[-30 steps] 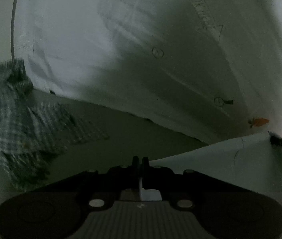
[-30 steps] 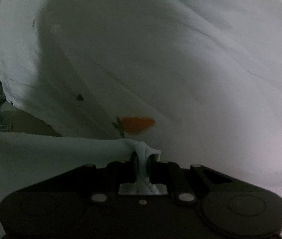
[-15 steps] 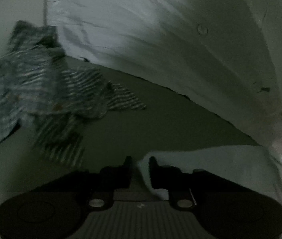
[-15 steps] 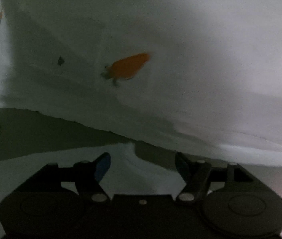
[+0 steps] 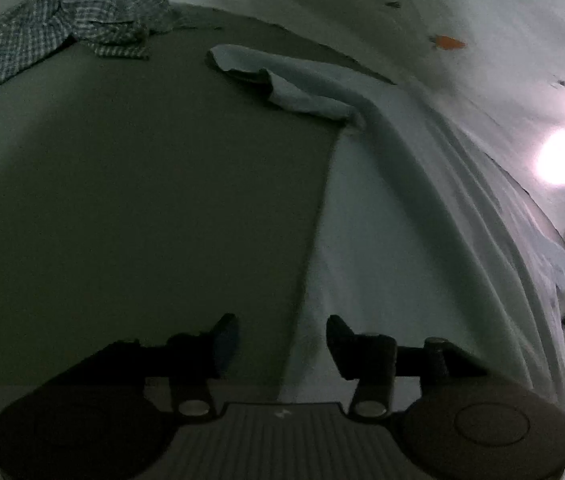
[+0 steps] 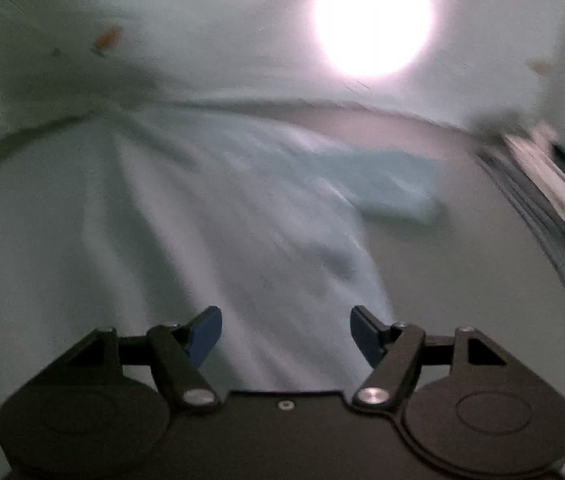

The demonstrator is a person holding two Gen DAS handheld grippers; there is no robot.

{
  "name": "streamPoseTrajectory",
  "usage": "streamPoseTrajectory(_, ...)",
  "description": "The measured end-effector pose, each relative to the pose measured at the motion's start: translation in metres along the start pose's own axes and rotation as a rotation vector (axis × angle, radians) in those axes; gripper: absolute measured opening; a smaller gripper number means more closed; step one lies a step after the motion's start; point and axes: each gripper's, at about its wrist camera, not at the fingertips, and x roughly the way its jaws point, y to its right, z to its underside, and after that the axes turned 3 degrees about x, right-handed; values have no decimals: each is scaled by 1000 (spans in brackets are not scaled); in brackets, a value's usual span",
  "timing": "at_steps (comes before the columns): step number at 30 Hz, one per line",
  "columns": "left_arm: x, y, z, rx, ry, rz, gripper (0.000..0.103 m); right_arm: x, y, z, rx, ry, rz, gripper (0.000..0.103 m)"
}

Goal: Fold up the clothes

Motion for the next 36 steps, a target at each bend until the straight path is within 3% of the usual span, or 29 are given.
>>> streamPoseTrajectory(2,-6,3,10,-12,2,12,59,-21,33,26,47,-23,29,72)
streamPoseTrajectory(7,-13,12,30,-61,5,24,56,-31,70,68,128,-75,48,72)
streamPoseTrajectory(8,-14,16,33,-59,8,12,45,-30,72,73,137,-82,42,72)
streamPoseTrajectory(9,-15,21,38,-51,6,-19,17,-28,73,77,147,-89,35,72)
streamPoseTrajectory(10,-15,28,42,-37,1,-65,6,-29,73,79,152,-83,14,68)
streamPoseTrajectory(12,-18,36,50,-33,19,-122,6,-32,76,83,146,-70,-13,42)
streamPoseTrajectory(13,-22,37,50,-45,28,-138,6,-34,80,84,140,-65,-26,8)
streamPoseTrajectory(15,-34,40,51,-63,51,-167,5,-36,93,82,218,-74,-124,3)
streamPoseTrajectory(19,-82,41,56,-81,111,-206,5,-72,129,82,394,23,-261,3)
streamPoseTrajectory(22,-82,27,76,-142,65,-228,6,-72,137,91,398,-27,-243,3)
streamPoseTrajectory(25,-65,15,95,-222,0,-241,7,-51,117,100,242,-139,-151,5)
streamPoseTrajectory(27,-66,14,96,-259,5,-247,10,-50,103,95,171,-142,-122,11)
streamPoseTrajectory(28,-68,15,93,-259,12,-255,10,-51,98,91,150,-138,-113,21)
streamPoseTrajectory(29,-70,16,88,-254,18,-265,11,-51,93,86,135,-125,-100,41)
streamPoseTrajectory(31,-74,17,79,-247,29,-283,18,-54,88,75,130,-76,-87,56)
streamPoseTrajectory(33,-76,21,68,-244,42,-296,27,-51,85,62,152,-61,-95,58)
streamPoseTrajectory(35,-77,25,57,-241,64,-295,38,-45,84,51,190,-44,-98,79)
streamPoseTrajectory(36,-75,27,50,-238,72,-285,45,-40,84,46,210,-33,-97,82)
